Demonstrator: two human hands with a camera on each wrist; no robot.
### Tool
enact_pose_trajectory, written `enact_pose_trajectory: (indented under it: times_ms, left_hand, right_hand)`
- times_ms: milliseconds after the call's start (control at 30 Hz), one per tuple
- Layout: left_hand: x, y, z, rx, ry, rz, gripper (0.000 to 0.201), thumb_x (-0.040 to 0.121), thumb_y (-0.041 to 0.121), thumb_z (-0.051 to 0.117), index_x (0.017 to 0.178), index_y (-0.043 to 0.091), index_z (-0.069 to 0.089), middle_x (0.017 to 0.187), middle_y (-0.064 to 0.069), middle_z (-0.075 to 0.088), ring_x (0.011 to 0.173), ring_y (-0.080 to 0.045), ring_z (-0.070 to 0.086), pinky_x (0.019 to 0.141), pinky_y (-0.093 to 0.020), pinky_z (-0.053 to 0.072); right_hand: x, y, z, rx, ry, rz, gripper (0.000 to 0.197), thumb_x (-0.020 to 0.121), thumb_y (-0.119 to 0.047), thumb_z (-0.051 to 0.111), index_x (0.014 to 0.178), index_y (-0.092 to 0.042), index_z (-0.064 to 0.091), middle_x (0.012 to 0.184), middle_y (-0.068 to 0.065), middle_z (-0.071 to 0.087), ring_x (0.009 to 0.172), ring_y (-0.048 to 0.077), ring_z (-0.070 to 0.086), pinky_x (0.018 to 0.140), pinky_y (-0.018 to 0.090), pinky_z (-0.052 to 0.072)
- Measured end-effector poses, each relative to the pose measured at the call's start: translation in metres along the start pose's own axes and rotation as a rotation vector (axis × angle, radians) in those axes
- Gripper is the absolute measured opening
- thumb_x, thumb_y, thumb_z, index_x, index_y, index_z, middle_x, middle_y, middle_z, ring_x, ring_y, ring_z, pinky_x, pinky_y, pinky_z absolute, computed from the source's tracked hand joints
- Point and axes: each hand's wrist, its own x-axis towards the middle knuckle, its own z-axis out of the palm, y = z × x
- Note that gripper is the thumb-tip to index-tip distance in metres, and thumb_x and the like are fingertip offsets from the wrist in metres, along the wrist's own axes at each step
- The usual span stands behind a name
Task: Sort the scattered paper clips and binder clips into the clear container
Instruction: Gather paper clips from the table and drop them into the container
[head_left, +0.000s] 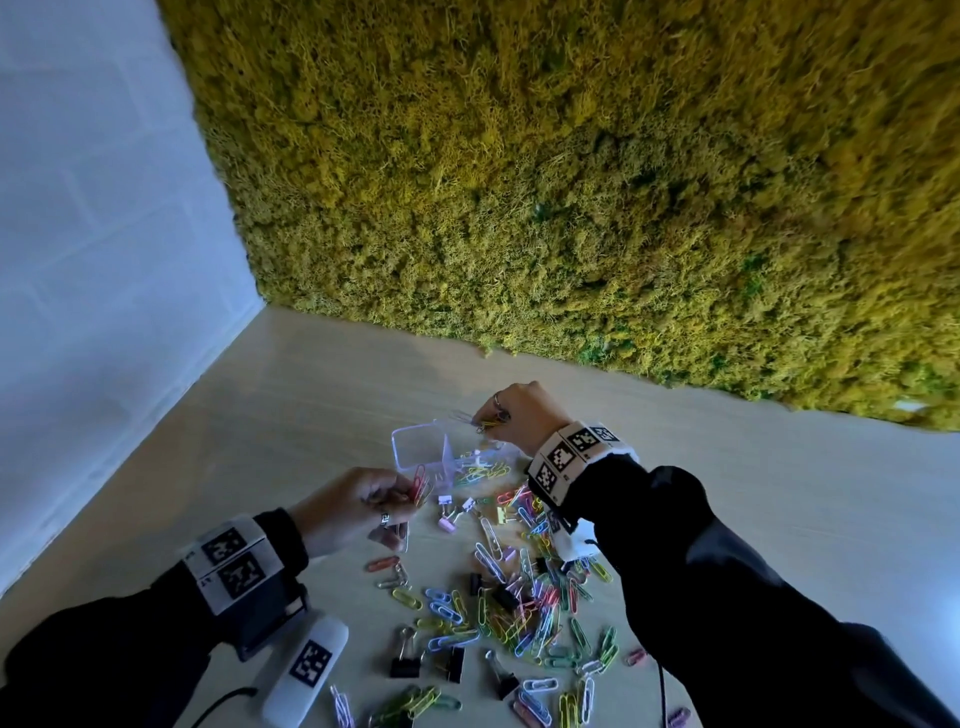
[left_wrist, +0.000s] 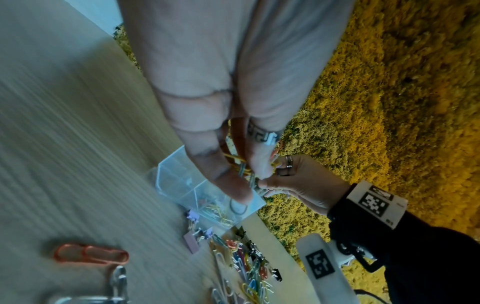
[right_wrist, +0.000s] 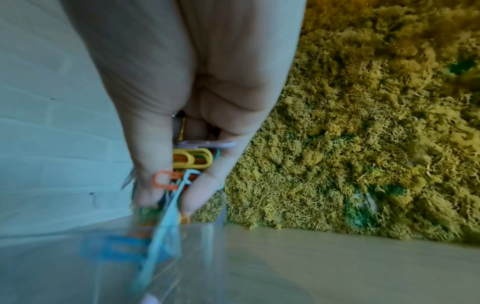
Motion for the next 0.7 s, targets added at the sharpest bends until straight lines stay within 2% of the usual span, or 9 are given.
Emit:
enact_pose_trajectory:
  times_ms: [67, 133, 300, 433, 467, 533, 567, 633, 700]
  left_hand:
    - [0.001, 0.001, 0.001, -0.012, -0.006, -0.010, 0.014, 0.085, -0.006, 0.054, 0.078, 0.004, 0.059, 0.059, -0.004, 0.058, 0.050, -0.011, 0.059, 0.052, -0.020, 0.052]
    - [0.001, 0.001, 0.002, -0.015, -0.008, -0.021, 0.011, 0.085, -0.006, 0.055, 0.080, 0.003, 0.059, 0.060, -0.005, 0.059, 0.050, -0.011, 0.059, 0.053, -0.020, 0.053]
    - [-0.001, 0.000, 0.004, -0.019, -0.004, -0.045, 0.010, 0.084, -0.006, 0.055, 0.081, 0.003, 0.060, 0.060, -0.004, 0.058, 0.050, -0.011, 0.059, 0.052, -0.021, 0.054]
    - [-0.002, 0.001, 0.004, -0.020, -0.003, -0.062, 0.011, 0.084, -0.007, 0.055, 0.080, 0.002, 0.060, 0.061, -0.006, 0.057, 0.050, -0.011, 0.058, 0.052, -0.020, 0.053]
    - [-0.002, 0.001, 0.003, -0.028, 0.001, -0.065, 0.013, 0.084, -0.008, 0.055, 0.079, 0.003, 0.060, 0.060, -0.006, 0.058, 0.050, -0.011, 0.058, 0.051, -0.020, 0.053]
    - [-0.003, 0.002, 0.002, -0.045, 0.014, -0.062, 0.016, 0.083, -0.008, 0.055, 0.076, 0.004, 0.061, 0.057, -0.005, 0.059, 0.050, -0.011, 0.058, 0.051, -0.021, 0.053]
    - [-0.004, 0.003, 0.001, -0.047, 0.023, -0.054, 0.015, 0.083, -0.008, 0.056, 0.077, 0.004, 0.062, 0.056, -0.004, 0.060, 0.050, -0.012, 0.058, 0.051, -0.021, 0.053]
    - [-0.006, 0.008, 0.000, -0.030, 0.041, -0.032, 0.014, 0.082, -0.006, 0.058, 0.077, 0.005, 0.064, 0.054, -0.002, 0.061, 0.051, -0.011, 0.059, 0.048, -0.021, 0.051]
    - [-0.005, 0.018, 0.000, 0.008, 0.078, -0.004, 0.016, 0.082, -0.005, 0.059, 0.075, 0.008, 0.063, 0.051, -0.001, 0.061, 0.047, -0.006, 0.058, 0.041, -0.017, 0.047]
  right_hand:
    - [0.000, 0.002, 0.001, 0.005, 0.023, -0.010, 0.025, 0.082, -0.004, 0.061, 0.107, -0.005, 0.066, 0.112, 0.010, 0.068, 0.102, 0.018, 0.063, 0.088, 0.016, 0.043]
    - [0.000, 0.007, 0.001, 0.044, 0.052, 0.006, 0.025, 0.081, -0.004, 0.062, 0.106, -0.006, 0.066, 0.111, 0.010, 0.068, 0.101, 0.018, 0.063, 0.085, 0.012, 0.041]
    - [0.001, 0.015, -0.007, 0.151, 0.146, 0.028, 0.020, 0.080, -0.007, 0.065, 0.099, -0.008, 0.069, 0.102, 0.009, 0.071, 0.083, 0.008, 0.058, 0.057, -0.009, 0.034]
    - [0.003, 0.015, -0.007, 0.177, 0.150, -0.006, 0.024, 0.079, -0.007, 0.066, 0.103, -0.010, 0.068, 0.103, 0.008, 0.071, 0.087, 0.007, 0.059, 0.060, -0.011, 0.032]
    - [0.003, 0.015, -0.005, 0.198, 0.137, -0.014, 0.026, 0.079, -0.006, 0.066, 0.104, -0.010, 0.067, 0.104, 0.008, 0.070, 0.090, 0.008, 0.061, 0.065, -0.007, 0.035]
    - [0.001, 0.015, -0.001, 0.270, 0.135, -0.034, 0.025, 0.079, -0.004, 0.066, 0.103, -0.009, 0.067, 0.102, 0.009, 0.071, 0.090, 0.013, 0.066, 0.079, 0.009, 0.046]
    - [-0.002, 0.017, -0.001, 0.304, 0.171, -0.039, 0.023, 0.080, -0.006, 0.066, 0.102, -0.009, 0.067, 0.101, 0.009, 0.071, 0.085, 0.008, 0.067, 0.082, 0.017, 0.050]
    - [-0.008, 0.024, 0.000, 0.319, 0.288, -0.033, 0.024, 0.079, -0.016, 0.068, 0.103, -0.012, 0.066, 0.101, 0.007, 0.071, 0.073, -0.003, 0.061, 0.080, 0.024, 0.054]
    - [-0.012, 0.035, 0.003, 0.232, 0.303, -0.014, 0.047, 0.072, -0.031, 0.072, 0.116, -0.019, 0.058, 0.114, 0.005, 0.064, 0.089, 0.008, 0.057, 0.088, 0.035, 0.051]
